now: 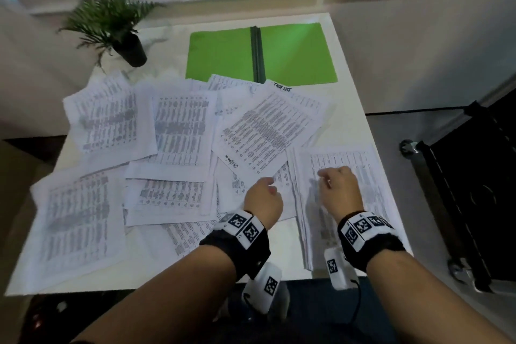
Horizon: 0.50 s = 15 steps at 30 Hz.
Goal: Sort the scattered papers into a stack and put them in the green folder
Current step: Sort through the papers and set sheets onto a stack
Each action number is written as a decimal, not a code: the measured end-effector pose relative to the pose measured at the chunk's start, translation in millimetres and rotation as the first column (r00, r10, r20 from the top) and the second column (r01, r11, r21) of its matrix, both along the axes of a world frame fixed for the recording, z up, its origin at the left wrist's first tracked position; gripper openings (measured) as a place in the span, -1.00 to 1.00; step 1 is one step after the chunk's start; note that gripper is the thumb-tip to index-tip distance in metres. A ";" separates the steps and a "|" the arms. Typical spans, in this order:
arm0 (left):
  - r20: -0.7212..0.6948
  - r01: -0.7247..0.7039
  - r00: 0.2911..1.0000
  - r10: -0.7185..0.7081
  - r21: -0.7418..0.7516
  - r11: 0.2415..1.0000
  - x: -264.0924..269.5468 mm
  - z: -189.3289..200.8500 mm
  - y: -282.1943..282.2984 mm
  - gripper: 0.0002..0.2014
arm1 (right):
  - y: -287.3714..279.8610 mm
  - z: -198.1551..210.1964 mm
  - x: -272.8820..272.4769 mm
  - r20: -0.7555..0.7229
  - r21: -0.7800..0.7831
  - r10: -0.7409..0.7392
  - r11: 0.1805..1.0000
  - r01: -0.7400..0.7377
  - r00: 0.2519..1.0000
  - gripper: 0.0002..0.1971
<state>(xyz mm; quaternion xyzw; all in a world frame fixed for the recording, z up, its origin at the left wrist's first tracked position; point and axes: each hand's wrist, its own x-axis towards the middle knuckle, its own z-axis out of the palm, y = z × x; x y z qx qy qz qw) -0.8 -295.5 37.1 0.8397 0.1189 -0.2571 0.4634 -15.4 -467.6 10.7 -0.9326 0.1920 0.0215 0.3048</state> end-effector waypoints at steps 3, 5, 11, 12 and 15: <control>0.069 -0.082 0.995 0.076 0.090 0.993 18.9 6.7 60.5 -0.57 | 56.6 1.7 24.2 0.010 0.053 0.242 0.969 -0.242 0.970 -0.79; 0.079 -0.129 0.990 0.117 0.172 0.977 29.7 6.3 109.8 -0.56 | 97.3 0.5 37.3 0.036 0.016 0.378 0.925 -0.379 0.925 -0.79; 0.060 -0.306 0.950 0.305 0.351 0.885 52.3 -3.0 267.9 -0.52 | 201.7 -10.3 71.5 -0.035 -0.122 0.647 0.753 -0.646 0.761 -0.72; 0.053 -0.326 0.942 0.331 0.366 0.871 55.9 -4.9 291.3 -0.52 | 217.3 -10.4 77.3 -0.045 -0.124 0.669 0.733 -0.669 0.742 -0.70; 0.057 -0.395 0.912 0.407 0.400 0.827 71.6 -15.3 353.1 -0.55 | 258.1 -14.2 93.5 -0.098 -0.183 0.696 0.690 -0.700 0.711 -0.53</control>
